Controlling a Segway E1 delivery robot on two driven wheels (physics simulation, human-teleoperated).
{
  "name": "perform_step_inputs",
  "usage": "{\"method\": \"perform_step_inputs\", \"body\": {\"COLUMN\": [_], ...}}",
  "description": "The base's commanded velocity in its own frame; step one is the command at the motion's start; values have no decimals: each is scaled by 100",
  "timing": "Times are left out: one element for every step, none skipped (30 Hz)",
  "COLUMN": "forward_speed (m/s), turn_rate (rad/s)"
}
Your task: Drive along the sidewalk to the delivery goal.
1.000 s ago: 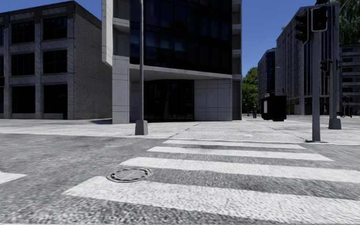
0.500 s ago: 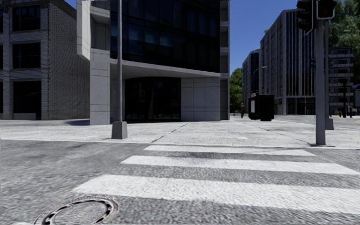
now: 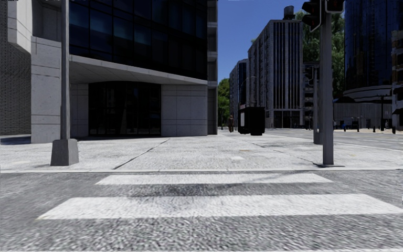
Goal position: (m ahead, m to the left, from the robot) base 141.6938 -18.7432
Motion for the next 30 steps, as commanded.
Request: {"method": "perform_step_inputs", "body": {"forward_speed": [172, 172, 172, 172, 172, 172, 172, 172, 172, 172, 172, 173, 173, 174, 174, 174, 174, 174, 174, 174, 174, 174, 174, 174, 174, 174, 175, 186, 186, 192], "turn_rate": [-49, -47, -47, -46, -46, -46, -46, -3, -3, 0, 0, 0, 0, 0, 0, 0, 0, 0, 0, 0, 0, 0, 0, 0, 0, 0, 0, 0, 0, 0]}}
